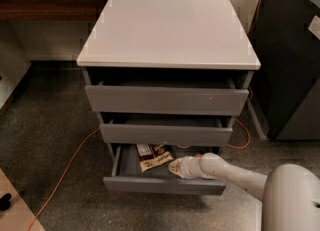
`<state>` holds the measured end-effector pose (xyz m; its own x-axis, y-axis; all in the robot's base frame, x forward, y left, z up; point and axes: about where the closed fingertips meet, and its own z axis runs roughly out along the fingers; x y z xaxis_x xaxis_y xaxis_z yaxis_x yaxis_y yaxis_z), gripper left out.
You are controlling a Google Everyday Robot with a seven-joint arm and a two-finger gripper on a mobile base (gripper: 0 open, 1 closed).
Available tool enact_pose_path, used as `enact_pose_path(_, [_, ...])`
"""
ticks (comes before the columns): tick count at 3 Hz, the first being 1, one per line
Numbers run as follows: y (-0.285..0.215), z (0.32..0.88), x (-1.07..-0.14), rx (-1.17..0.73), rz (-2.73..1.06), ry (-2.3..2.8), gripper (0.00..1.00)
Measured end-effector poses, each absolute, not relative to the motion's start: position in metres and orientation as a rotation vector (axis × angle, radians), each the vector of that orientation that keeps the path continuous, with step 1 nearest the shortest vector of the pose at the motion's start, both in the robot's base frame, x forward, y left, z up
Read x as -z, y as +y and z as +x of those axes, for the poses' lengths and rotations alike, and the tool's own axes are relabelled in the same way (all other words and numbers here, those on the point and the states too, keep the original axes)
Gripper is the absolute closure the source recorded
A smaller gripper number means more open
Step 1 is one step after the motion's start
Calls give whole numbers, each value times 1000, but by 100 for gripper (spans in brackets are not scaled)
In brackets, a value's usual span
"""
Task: Pick orange from bottom drawer and place on counter
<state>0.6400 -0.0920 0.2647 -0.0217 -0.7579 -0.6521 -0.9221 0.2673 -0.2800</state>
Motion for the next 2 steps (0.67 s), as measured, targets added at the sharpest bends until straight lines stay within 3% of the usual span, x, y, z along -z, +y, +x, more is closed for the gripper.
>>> enact_pose_path(2, [-104, 664, -212, -249, -1569, 1908, 100])
